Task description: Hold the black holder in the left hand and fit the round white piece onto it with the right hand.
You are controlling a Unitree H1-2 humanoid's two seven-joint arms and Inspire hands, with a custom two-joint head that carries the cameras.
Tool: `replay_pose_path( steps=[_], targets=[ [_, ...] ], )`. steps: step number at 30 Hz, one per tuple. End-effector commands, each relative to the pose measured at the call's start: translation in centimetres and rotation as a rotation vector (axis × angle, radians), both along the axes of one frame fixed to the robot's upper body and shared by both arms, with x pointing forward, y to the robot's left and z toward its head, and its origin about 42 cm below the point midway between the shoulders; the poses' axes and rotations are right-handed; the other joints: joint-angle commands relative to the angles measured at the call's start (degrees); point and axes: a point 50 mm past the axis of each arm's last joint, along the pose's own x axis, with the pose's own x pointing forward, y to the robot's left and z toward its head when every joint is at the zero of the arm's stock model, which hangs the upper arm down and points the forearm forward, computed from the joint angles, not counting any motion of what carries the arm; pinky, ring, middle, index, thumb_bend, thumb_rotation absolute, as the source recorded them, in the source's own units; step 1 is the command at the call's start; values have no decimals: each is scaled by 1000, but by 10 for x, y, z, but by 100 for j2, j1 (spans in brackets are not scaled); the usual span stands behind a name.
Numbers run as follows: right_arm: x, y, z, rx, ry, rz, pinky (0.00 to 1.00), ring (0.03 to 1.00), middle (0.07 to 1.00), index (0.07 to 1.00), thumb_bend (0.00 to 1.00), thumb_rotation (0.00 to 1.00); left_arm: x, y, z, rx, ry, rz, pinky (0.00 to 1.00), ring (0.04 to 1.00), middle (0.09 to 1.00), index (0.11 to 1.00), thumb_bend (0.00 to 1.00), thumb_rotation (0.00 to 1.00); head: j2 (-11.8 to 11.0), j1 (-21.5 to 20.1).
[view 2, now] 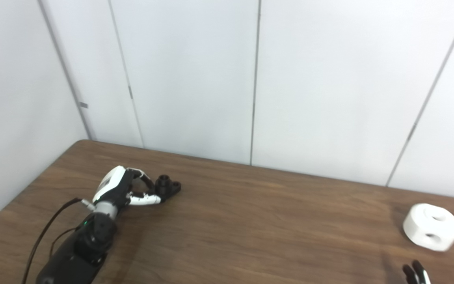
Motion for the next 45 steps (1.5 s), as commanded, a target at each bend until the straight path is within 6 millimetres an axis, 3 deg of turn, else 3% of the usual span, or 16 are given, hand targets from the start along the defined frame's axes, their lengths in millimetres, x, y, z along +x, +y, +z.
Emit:
replay_pose_path(
  steps=[1, 10, 20, 24, 35, 45],
  targets=[
    [-4, 4, -1, 8, 7, -24, 1000, 995, 958, 1000, 619, 1000, -6, -7, 14, 17, -23, -60, 827, 872, 789, 484, 520, 45, 28, -78],
    [-4, 1, -1, -30, 1, -24, 1000, 957, 931, 989, 658, 1000, -47, -40, 5, -29, -25, -228, 845, 883, 781, 485, 519, 47, 81, -267],
    [-4, 7, 8, -25, 0, -9, 1000, 965, 939, 999, 654, 1000, -96, -89, -7, 22, -10, -411, 819, 890, 797, 486, 518, 50, 491, -717],
    [-4, 12, 13, -30, 11, -18, 1000, 958, 934, 998, 655, 1000, -109, -104, -14, 99, -10, -476, 779, 874, 788, 486, 520, 52, 630, -906],
    [-1, 25, 24, -30, 12, -20, 1000, 952, 932, 1000, 649, 1000, -140, -131, -25, 95, -18, -626, 764, 875, 781, 486, 521, 49, 1024, -1345],
    [0, 35, 33, -36, 20, -25, 1000, 954, 932, 1000, 643, 1000, -159, -153, -37, 99, 18, -735, 785, 888, 790, 487, 520, 50, 1211, -1556]
  ],
)
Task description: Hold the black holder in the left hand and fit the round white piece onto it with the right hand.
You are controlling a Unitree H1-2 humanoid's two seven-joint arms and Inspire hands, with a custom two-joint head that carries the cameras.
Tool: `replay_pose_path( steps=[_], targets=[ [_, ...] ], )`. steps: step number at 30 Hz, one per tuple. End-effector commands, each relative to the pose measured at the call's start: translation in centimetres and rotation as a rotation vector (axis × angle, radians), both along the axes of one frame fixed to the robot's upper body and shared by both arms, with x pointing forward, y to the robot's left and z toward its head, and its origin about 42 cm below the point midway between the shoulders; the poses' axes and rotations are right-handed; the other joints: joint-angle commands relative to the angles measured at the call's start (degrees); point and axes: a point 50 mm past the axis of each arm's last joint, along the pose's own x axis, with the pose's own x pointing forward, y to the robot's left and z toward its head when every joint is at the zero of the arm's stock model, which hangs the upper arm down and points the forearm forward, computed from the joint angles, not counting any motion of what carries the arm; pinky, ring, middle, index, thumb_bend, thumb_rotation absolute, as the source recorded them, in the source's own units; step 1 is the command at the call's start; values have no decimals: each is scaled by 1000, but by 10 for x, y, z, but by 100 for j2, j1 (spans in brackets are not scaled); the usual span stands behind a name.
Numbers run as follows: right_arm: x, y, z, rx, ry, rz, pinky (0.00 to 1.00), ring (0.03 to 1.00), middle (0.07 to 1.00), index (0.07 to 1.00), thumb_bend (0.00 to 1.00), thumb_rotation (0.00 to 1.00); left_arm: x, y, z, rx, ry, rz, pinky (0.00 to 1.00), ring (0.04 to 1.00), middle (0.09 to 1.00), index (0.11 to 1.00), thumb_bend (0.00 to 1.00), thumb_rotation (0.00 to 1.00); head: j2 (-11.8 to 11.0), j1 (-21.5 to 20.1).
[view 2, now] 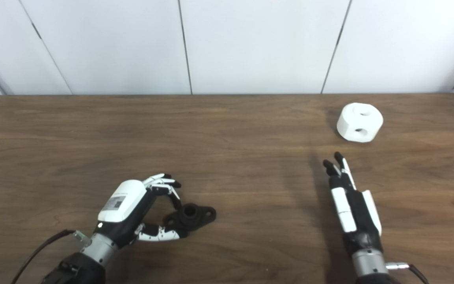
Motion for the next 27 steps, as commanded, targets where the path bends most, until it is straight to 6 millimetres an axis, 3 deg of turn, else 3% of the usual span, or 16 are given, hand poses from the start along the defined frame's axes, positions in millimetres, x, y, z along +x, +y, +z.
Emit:
replay_pose_path(
  steps=[1, 9, 27],
  targets=[
    [-1, 11, 11, 29, -53, -10, 1000, 955, 933, 1000, 640, 1000, -14, -11, -12, 3, 92, -62, 795, 889, 790, 487, 520, 50, 23, -26],
    [1, 14, 13, 45, -65, -12, 1000, 929, 923, 993, 627, 1000, -22, -29, -16, -13, 77, -107, 890, 880, 786, 487, 520, 52, 144, -115],
    [1, 9, 19, 46, -70, -12, 1000, 932, 932, 986, 602, 1000, -21, -33, -21, -7, 76, -113, 891, 882, 791, 488, 517, 52, 241, -125]
  ],
)
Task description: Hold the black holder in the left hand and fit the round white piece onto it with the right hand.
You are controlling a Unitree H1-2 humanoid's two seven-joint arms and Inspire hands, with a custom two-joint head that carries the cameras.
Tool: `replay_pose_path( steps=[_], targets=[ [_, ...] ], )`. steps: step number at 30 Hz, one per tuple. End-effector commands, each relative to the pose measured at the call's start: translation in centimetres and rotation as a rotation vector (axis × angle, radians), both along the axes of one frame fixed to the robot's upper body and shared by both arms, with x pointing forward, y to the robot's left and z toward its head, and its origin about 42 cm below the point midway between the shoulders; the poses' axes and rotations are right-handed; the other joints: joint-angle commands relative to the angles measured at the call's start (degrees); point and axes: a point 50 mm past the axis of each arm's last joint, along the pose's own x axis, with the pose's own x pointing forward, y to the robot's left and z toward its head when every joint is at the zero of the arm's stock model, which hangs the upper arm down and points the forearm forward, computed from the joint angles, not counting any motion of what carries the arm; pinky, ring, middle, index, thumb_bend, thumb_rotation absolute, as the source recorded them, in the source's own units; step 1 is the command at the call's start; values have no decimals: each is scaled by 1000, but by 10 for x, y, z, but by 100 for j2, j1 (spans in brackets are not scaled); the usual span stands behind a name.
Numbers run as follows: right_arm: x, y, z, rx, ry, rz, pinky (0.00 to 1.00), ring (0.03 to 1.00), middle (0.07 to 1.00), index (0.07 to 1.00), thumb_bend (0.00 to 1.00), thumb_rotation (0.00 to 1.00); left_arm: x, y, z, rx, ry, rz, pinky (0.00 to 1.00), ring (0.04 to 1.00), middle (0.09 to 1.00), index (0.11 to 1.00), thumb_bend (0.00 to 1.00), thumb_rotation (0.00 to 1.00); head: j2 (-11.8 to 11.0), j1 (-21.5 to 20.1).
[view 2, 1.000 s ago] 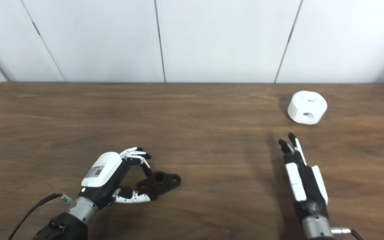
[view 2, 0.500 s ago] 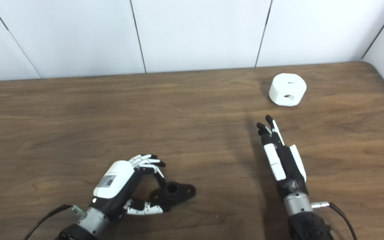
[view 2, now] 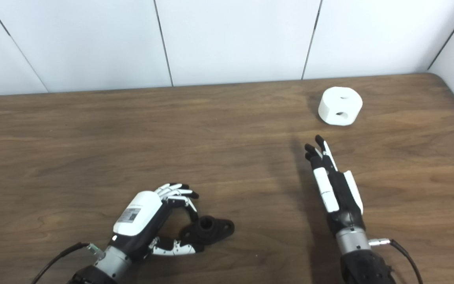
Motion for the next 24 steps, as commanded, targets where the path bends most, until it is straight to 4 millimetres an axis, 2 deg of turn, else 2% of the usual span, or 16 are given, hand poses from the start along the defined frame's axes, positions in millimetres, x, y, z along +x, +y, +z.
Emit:
replay_pose_path(
  steps=[1, 4, 6, 10, 13, 14, 15, 17, 21, 24],
  targets=[
    [2, 5, 14, 25, -75, -3, 1000, 935, 932, 984, 603, 1000, -2, 0, -11, 24, 51, -5, 888, 882, 791, 488, 518, 52, -20, -1],
    [3, 2, 15, 25, -89, 6, 1000, 943, 930, 978, 609, 986, 0, 1, -13, 11, 64, 2, 861, 877, 786, 487, 519, 50, -48, -41],
    [2, 1, 15, 22, -94, 6, 982, 952, 933, 970, 602, 925, 1, 1, -15, 9, 72, 2, 859, 880, 788, 488, 518, 51, -86, -82],
    [1, -4, 20, -50, -115, 5, 962, 957, 944, 978, 604, 866, 1, 2, -17, -4, 76, 5, 858, 886, 788, 488, 518, 51, -166, -159],
    [2, -10, 29, -140, -140, -5, 946, 941, 924, 968, 622, 701, 2, 0, -19, -8, 82, 9, 860, 884, 789, 488, 518, 51, -222, -256],
    [3, -13, 32, -163, -148, -8, 960, 941, 919, 958, 655, 592, 2, -1, -20, -8, 86, 7, 833, 882, 789, 488, 518, 50, -239, -294],
    [3, -14, 34, -178, -152, -9, 963, 938, 918, 951, 672, 529, 2, -1, -20, -7, 88, 5, 817, 882, 790, 488, 518, 50, -239, -294],
    [6, -21, 40, -199, -165, -14, 962, 941, 924, 940, 707, 445, 2, -1, -22, -1, 94, -2, 808, 886, 794, 488, 518, 50, -295, -588],
    [18, -41, 63, -284, -187, -27, 934, 943, 927, 925, 756, 366, 3, -3, -25, 1, 76, -19, 832, 879, 791, 487, 520, 49, -324, -738],
    [28, -53, 77, -302, -200, -38, 974, 957, 923, 911, 788, 304, 4, -6, -27, 6, 76, -15, 819, 878, 791, 487, 520, 50, -324, -748]
  ],
)
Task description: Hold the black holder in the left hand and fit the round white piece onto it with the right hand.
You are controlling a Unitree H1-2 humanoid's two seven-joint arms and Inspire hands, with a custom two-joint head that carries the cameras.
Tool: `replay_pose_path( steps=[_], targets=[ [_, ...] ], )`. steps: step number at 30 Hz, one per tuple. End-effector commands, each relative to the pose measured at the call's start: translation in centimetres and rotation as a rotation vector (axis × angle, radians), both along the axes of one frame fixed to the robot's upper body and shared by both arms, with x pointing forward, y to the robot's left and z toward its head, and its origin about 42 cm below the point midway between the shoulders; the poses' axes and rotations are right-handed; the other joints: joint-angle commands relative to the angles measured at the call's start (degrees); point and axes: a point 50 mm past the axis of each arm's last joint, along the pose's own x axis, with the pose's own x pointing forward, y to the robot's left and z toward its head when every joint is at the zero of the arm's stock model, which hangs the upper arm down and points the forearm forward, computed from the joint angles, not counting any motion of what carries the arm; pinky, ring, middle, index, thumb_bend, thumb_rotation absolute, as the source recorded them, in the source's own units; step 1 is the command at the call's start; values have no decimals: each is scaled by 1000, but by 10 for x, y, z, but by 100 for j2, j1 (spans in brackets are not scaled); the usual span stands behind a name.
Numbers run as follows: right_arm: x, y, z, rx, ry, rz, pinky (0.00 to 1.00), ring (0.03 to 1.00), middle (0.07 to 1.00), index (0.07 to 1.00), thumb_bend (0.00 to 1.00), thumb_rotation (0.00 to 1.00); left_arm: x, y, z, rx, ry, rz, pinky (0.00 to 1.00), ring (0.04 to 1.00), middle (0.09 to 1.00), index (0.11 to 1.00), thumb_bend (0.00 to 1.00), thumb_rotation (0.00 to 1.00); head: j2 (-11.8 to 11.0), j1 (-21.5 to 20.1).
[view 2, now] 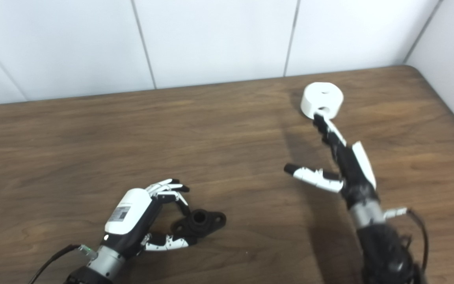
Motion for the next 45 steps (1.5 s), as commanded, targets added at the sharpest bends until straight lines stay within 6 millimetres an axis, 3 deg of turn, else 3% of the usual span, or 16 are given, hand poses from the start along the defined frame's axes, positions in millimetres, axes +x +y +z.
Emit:
replay_pose_path(
  steps=[1, 12, 16, 20, 26, 38, 45],
  targets=[
    [8, -6, 27, -33, -78, 18, 987, 962, 925, 910, 790, 292, -6, -3, -20, 42, 96, -15, 812, 875, 789, 487, 520, 50, -5, 6],
    [35, -36, 62, -272, -70, -13, 977, 940, 911, 901, 845, 274, -7, -18, -21, 56, 60, -42, 821, 862, 776, 487, 521, 48, -107, -136],
    [52, -45, 77, -360, -94, -19, 902, 908, 909, 897, 842, 267, -8, -19, -21, 55, 71, -33, 827, 863, 774, 487, 521, 48, -154, -140],
    [71, -54, 89, -428, -85, -24, 911, 917, 915, 892, 834, 246, -9, -20, -22, 74, 81, -38, 837, 864, 775, 487, 520, 47, -272, -129],
    [96, -63, 90, -500, -26, -15, 956, 962, 945, 902, 856, 300, -11, -26, -21, 94, 96, -35, 852, 866, 776, 487, 520, 48, -347, 6],
    [149, -76, 98, -634, 92, -21, 920, 989, 958, 886, 904, 250, -14, -31, -19, 124, 98, -20, 854, 872, 781, 487, 521, 50, -406, 233],
    [173, -82, 103, -736, 179, -36, 978, 1000, 980, 876, 938, 274, -15, -34, -20, 124, 97, -13, 851, 870, 776, 487, 520, 49, -433, 348]
  ],
)
